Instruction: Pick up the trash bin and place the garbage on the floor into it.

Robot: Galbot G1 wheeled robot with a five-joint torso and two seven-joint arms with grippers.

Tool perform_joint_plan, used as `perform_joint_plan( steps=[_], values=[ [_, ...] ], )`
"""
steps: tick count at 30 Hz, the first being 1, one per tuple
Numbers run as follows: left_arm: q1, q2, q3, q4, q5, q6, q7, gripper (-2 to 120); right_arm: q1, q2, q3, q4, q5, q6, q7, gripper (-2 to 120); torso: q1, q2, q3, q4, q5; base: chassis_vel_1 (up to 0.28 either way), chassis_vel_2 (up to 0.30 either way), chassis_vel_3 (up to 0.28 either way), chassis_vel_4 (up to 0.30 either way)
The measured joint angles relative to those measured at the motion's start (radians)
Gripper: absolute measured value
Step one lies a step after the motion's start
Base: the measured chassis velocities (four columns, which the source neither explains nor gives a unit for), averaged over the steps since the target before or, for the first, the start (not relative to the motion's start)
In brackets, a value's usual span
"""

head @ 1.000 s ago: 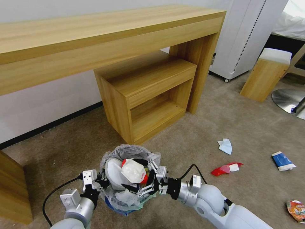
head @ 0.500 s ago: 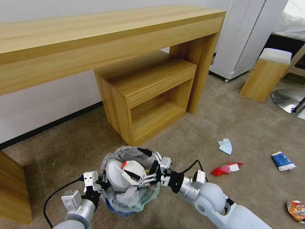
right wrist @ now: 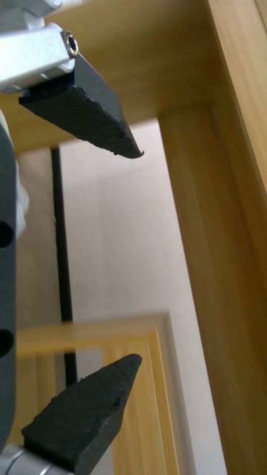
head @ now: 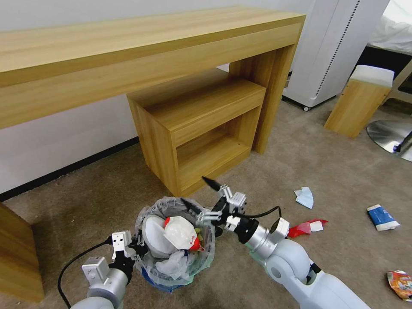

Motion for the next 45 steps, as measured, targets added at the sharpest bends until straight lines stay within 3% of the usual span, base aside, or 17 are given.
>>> perform_joint_plan(
  steps=[12,26,36,45],
  values=[
    [-0.006,0.01,-0.013,-0.013,-0.022,0.0,-0.006,1,-0.03,-0.011,0.058,-0.009,-0.065,-0.02,0.27,100,0.0,0.0,0.0,0.0,0.0,0.0,0.0,0.0,0.0],
    [-0.024,0.037,-0.026,-0.014,-0.059,0.004,-0.017,1,-0.06,-0.051,0.245,-0.06,-0.095,-0.174,0.512,100,0.0,0.0,0.0,0.0,0.0001,0.0,0.0,0.0,0.0],
    [-0.034,0.051,-0.027,-0.003,-0.07,0.007,-0.015,1,-0.12,-0.075,0.345,-0.125,-0.114,-0.186,0.545,100,0.0,0.0,0.0,0.0,0.0001,0.0,0.0,0.0,0.0],
    [-0.031,0.056,-0.039,-0.008,-0.076,0.01,-0.005,1,-0.15,-0.07,0.353,-0.156,-0.147,-0.168,0.533,100,0.0,0.0,0.0,0.0,0.0001,0.0,0.0,0.0,0.0]
  ],
)
